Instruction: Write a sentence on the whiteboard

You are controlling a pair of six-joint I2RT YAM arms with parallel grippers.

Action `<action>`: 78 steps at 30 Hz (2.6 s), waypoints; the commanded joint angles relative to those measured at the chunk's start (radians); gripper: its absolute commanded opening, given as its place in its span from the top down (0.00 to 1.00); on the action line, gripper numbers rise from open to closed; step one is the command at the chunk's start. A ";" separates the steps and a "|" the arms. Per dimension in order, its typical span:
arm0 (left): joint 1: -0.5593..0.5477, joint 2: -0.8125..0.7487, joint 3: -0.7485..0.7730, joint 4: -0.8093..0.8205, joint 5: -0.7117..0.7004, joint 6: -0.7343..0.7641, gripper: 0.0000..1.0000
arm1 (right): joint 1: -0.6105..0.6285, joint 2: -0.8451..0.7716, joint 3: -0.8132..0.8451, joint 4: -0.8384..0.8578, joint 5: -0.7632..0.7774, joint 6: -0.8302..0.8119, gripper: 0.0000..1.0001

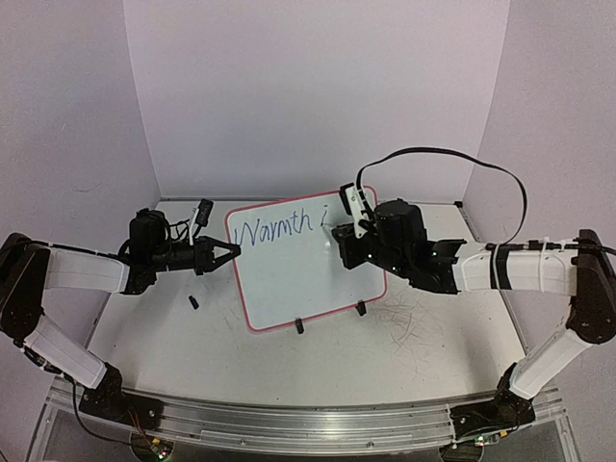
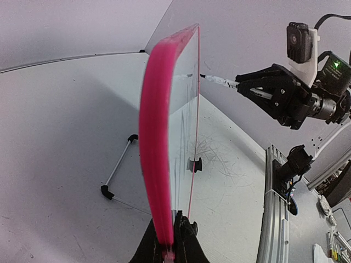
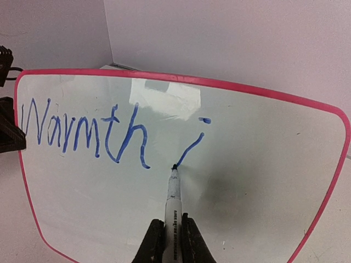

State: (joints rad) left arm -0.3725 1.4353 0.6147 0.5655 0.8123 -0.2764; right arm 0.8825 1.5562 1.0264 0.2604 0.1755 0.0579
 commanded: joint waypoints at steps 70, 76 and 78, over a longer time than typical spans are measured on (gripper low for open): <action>-0.003 -0.023 0.006 -0.013 -0.063 0.078 1.00 | -0.033 0.002 0.011 0.022 0.057 0.073 1.00; -0.003 -0.027 0.002 -0.013 -0.065 0.080 1.00 | -0.035 0.016 0.034 0.028 0.076 0.057 1.00; -0.003 -0.024 0.002 -0.013 -0.065 0.082 1.00 | -0.036 0.019 0.041 0.029 0.081 0.053 1.00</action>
State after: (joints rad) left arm -0.3733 1.4334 0.6147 0.5579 0.8078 -0.2694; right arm 0.8491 1.5560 1.0169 0.2683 0.2133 0.1284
